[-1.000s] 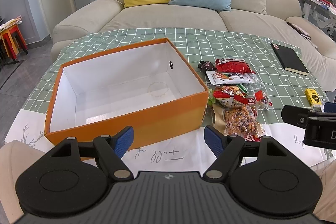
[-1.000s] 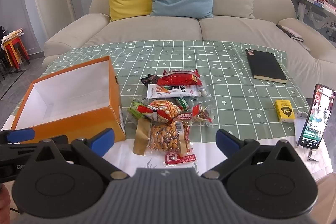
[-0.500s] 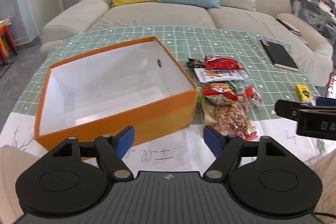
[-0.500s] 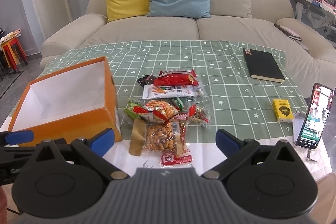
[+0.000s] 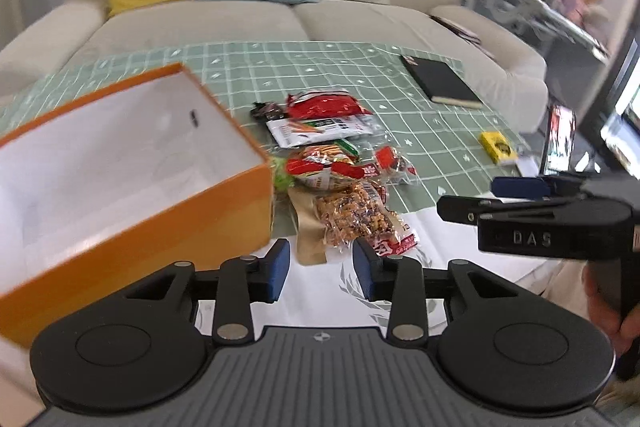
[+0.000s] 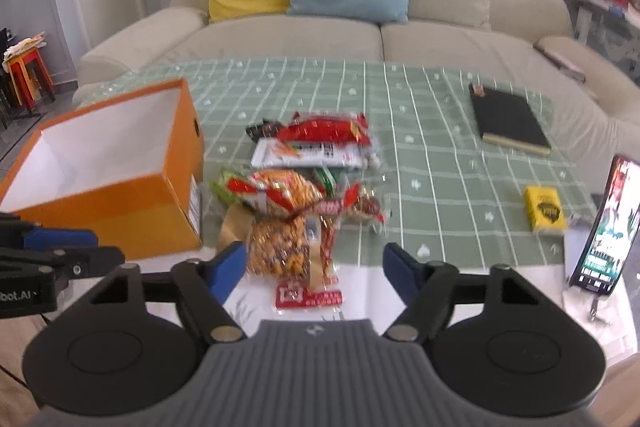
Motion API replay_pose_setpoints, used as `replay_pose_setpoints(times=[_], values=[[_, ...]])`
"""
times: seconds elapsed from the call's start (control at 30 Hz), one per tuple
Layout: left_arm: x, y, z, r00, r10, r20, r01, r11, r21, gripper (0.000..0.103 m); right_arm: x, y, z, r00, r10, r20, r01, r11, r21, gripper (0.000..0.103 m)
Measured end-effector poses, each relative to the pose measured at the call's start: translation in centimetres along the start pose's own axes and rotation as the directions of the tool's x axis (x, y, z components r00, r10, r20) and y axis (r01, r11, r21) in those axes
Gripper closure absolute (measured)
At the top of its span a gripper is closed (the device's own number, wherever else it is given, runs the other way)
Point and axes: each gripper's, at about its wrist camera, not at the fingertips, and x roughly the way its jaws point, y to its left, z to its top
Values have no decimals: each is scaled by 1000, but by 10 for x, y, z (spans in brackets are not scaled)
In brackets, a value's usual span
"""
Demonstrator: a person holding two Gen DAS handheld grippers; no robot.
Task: Organize snacks
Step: 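Grasp the clear nut bag with the right gripper while the left gripper approaches the orange stick-snack bag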
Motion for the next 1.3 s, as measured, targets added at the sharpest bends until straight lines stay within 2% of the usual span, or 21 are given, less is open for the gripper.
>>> replay_pose_setpoints(times=[0.03, 0.2, 0.33, 0.4, 0.43, 0.57, 0.87, 1.2, 1.3], values=[[5, -2, 0, 1000, 3, -5, -3, 1000, 15, 57, 4, -2, -1, 1000, 4, -6, -4, 1000, 4, 39], [36, 0, -2, 997, 41, -71, -40, 999, 20, 56, 30, -3, -4, 998, 54, -38, -54, 998, 10, 38], [48, 7, -5, 991, 79, -105, -77, 997, 30, 56, 50, 9, -7, 995, 86, -49, -88, 995, -44, 32], [54, 10, -6, 989, 88, -118, -86, 996, 25, 57, 60, 16, -8, 994, 92, -50, -96, 992, -84, 27], [57, 11, -7, 987, 102, -128, -100, 995, 24, 58, 66, 20, -9, 995, 88, -50, -93, 990, -106, 20], [66, 16, -9, 979, 135, -151, -131, 991, 35, 58, 88, 28, -8, 995, 78, -55, -86, 983, -163, 19], [84, 29, -9, 970, 153, -187, -153, 988, 15, 53, 126, 35, -3, 993, 83, -89, -97, 981, -167, 11], [96, 31, -10, 967, 128, -218, -130, 991, 6, 52, 148, 39, -11, 993, 52, -110, -75, 974, -214, 15], [96, 31, -10, 968, 125, -219, -127, 992, 6, 52, 144, 40, -12, 994, 47, -94, -67, 972, -226, 26]])
